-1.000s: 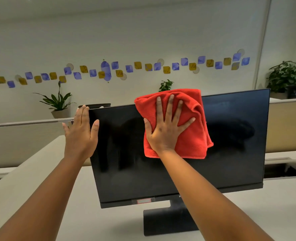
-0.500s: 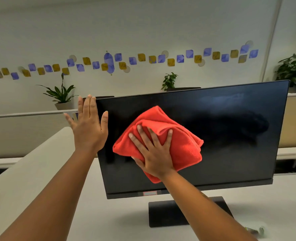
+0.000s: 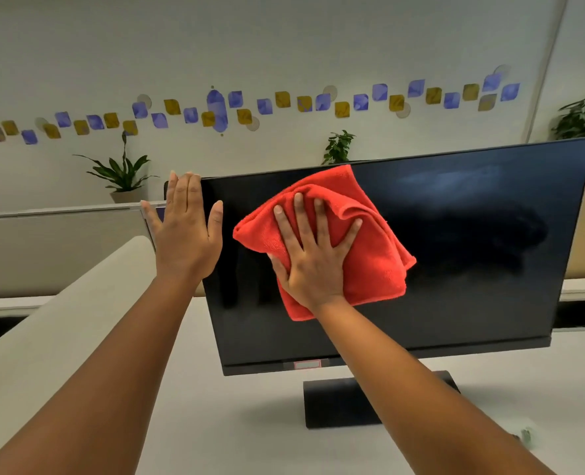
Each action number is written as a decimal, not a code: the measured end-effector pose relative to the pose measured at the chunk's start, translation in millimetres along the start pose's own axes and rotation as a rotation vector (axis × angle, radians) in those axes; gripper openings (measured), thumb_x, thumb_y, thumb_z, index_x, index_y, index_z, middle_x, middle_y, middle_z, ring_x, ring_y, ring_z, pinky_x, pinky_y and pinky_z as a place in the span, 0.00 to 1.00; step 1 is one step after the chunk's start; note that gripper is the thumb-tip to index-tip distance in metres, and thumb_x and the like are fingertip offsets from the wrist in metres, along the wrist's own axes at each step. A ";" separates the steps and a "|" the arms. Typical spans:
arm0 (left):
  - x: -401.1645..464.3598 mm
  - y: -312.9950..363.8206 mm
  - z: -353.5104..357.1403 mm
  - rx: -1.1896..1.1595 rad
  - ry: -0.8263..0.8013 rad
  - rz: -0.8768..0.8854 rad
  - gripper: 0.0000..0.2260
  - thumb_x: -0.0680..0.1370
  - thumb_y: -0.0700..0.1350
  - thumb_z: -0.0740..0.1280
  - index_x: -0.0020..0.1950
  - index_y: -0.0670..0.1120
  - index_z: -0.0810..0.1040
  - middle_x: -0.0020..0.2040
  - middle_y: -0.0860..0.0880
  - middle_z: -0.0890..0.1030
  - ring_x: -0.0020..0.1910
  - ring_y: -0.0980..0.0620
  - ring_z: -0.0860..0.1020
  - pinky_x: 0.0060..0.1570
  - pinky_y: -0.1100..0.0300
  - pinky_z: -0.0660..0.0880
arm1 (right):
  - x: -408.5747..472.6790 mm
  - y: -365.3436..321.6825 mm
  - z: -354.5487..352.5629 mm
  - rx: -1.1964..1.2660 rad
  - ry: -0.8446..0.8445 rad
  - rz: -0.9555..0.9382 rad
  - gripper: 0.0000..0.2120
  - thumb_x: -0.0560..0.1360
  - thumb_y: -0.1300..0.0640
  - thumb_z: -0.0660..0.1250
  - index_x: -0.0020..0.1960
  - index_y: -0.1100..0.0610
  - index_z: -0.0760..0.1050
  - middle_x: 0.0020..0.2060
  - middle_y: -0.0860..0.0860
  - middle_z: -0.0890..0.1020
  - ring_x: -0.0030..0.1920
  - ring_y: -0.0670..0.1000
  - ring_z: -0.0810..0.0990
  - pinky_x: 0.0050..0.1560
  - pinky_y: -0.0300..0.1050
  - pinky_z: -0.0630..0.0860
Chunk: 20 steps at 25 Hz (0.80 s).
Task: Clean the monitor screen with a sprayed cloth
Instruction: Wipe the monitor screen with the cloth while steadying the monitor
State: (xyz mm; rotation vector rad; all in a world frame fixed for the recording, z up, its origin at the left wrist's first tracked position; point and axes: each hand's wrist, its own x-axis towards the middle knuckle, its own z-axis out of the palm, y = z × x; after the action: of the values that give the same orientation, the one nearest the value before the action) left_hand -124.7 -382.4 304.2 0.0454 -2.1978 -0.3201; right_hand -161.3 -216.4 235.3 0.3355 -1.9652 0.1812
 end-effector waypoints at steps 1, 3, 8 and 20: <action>-0.2 -0.8 -0.3 -0.009 0.008 -0.001 0.23 0.80 0.50 0.51 0.73 0.44 0.55 0.75 0.44 0.58 0.75 0.48 0.50 0.70 0.39 0.41 | 0.1 -7.7 3.1 0.009 -0.004 -0.041 0.30 0.74 0.39 0.53 0.73 0.47 0.57 0.72 0.51 0.65 0.73 0.56 0.55 0.61 0.78 0.44; -0.8 -1.4 -0.3 -0.020 0.019 -0.001 0.23 0.80 0.51 0.51 0.72 0.44 0.56 0.75 0.44 0.59 0.75 0.47 0.51 0.70 0.39 0.41 | -8.8 -20.2 10.3 0.014 -0.031 -0.145 0.30 0.74 0.39 0.53 0.73 0.47 0.55 0.73 0.50 0.63 0.73 0.55 0.55 0.63 0.77 0.43; -0.4 0.3 -0.6 -0.006 0.042 0.010 0.24 0.78 0.53 0.48 0.72 0.44 0.57 0.74 0.44 0.60 0.75 0.47 0.50 0.70 0.39 0.41 | -59.7 -39.9 29.3 -0.062 -0.169 -0.478 0.30 0.74 0.39 0.52 0.74 0.46 0.54 0.74 0.48 0.61 0.73 0.55 0.59 0.66 0.73 0.39; -0.7 -4.1 -5.9 0.087 0.014 0.047 0.26 0.77 0.56 0.47 0.72 0.45 0.56 0.75 0.45 0.59 0.75 0.46 0.49 0.69 0.38 0.41 | -139.1 -32.4 41.5 -0.082 -0.416 -0.827 0.22 0.78 0.46 0.53 0.72 0.46 0.60 0.71 0.45 0.68 0.71 0.53 0.65 0.71 0.63 0.40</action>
State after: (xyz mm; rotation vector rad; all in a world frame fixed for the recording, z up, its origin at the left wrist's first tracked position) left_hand -119.9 -387.6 306.1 0.0436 -2.1941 -0.1973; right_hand -134.6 -237.7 90.5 1.1635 -2.0538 -0.5383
